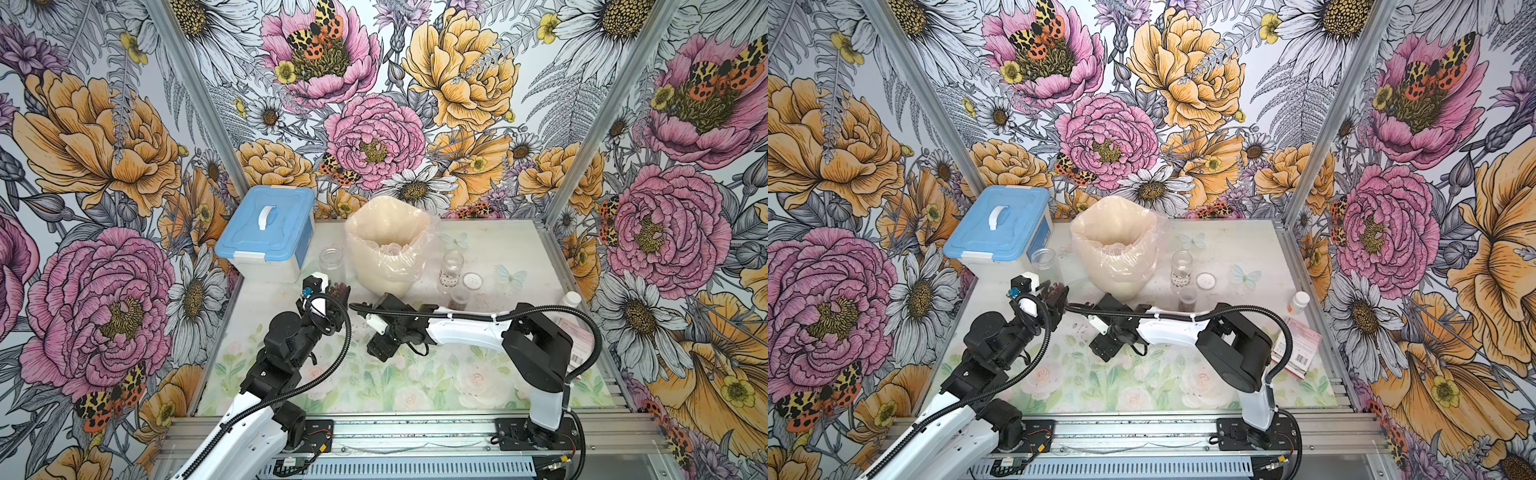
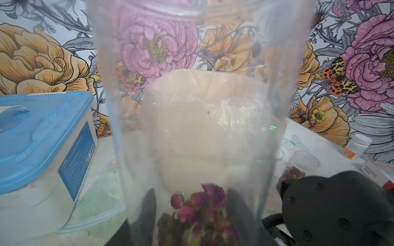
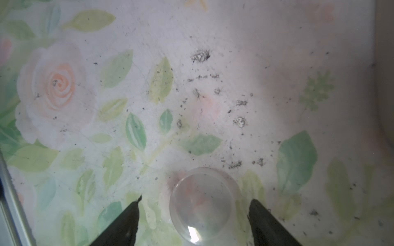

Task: Empty the moldy dried flower tea in the jars
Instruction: Place the lid at the center of the board, then pour the moldy dried flower tea into the trash bin.

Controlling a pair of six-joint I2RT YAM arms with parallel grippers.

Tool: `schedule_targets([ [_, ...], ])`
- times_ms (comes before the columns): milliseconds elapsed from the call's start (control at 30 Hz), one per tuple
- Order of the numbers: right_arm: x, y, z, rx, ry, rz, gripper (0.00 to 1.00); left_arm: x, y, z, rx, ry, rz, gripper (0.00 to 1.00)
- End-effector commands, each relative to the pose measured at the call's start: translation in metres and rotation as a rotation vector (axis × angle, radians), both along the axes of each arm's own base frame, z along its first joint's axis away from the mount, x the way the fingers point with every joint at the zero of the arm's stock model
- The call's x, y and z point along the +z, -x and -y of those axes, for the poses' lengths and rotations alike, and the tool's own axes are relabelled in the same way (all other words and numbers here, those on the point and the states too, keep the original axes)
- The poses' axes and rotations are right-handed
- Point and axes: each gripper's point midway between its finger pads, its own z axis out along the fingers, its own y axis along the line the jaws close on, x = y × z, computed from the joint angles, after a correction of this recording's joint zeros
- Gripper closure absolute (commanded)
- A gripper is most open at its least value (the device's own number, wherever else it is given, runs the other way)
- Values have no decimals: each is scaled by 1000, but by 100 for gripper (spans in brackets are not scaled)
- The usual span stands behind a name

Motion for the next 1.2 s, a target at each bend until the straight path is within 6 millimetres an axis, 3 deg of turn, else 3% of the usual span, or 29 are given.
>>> schedule_targets([
  [0,29,0,-2,0,-52,54,18,-1,-1,-8,36,12,1,51],
  [133,48,2,6,-2,-78,87,17,2,1,-7,27,22,7,51],
  [233,74,5,13,6,-122,132,17,6,3,-4,8,34,17,51],
  [500,163,24,36,61,-314,245,18,25,13,20,-143,128,50,51],
  [767,260,24,57,74,-561,281,18,53,25,53,-359,269,93,52],
  [967,308,11,50,107,-655,344,18,57,26,79,-462,264,70,52],
  [1167,325,-2,26,134,-716,337,18,60,25,99,-504,246,82,51],
])
